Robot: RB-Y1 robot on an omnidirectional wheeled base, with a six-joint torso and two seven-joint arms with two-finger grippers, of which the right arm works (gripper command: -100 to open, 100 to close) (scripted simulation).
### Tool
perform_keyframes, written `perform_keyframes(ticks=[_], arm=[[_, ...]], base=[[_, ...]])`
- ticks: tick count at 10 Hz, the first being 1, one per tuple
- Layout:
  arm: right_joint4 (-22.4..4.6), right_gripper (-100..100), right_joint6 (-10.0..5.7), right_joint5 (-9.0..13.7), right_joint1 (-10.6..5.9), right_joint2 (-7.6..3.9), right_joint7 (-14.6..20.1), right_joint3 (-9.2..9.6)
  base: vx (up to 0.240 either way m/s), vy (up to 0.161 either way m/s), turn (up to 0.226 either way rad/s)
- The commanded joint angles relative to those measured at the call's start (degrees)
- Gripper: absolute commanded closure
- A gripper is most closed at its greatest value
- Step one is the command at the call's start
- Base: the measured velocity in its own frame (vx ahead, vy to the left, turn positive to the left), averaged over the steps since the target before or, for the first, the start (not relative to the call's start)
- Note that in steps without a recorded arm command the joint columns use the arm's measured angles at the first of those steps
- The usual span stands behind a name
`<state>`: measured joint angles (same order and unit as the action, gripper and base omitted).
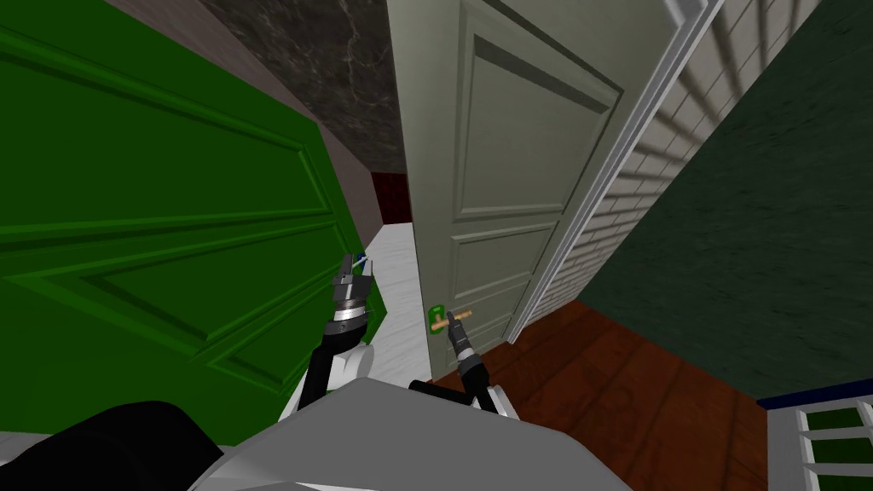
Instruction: Push the door open
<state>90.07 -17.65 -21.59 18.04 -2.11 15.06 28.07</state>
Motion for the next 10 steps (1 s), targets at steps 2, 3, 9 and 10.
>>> perform_keyframes(ticks=[2, 3, 9, 10], arm=[[-0.12, 100, -0.01, -0.01, 0.33, -0.23, -0.02, -0.04], [-0.18, 100, 0.09, 0.23, -0.23, -0.17, -0.14, -0.73], [-1.06, 100, 0.56, 1.39, -1.44, -0.41, -0.89, -4.42], [-1.19, 100, 0.63, 1.56, -1.63, -0.37, -1.0, -4.97]], base=[[0.0, 0.0, 0.0], [0.087, 0.09, -0.05], [0.148, 0.151, -0.07], [0.134, 0.15, -0.052]])
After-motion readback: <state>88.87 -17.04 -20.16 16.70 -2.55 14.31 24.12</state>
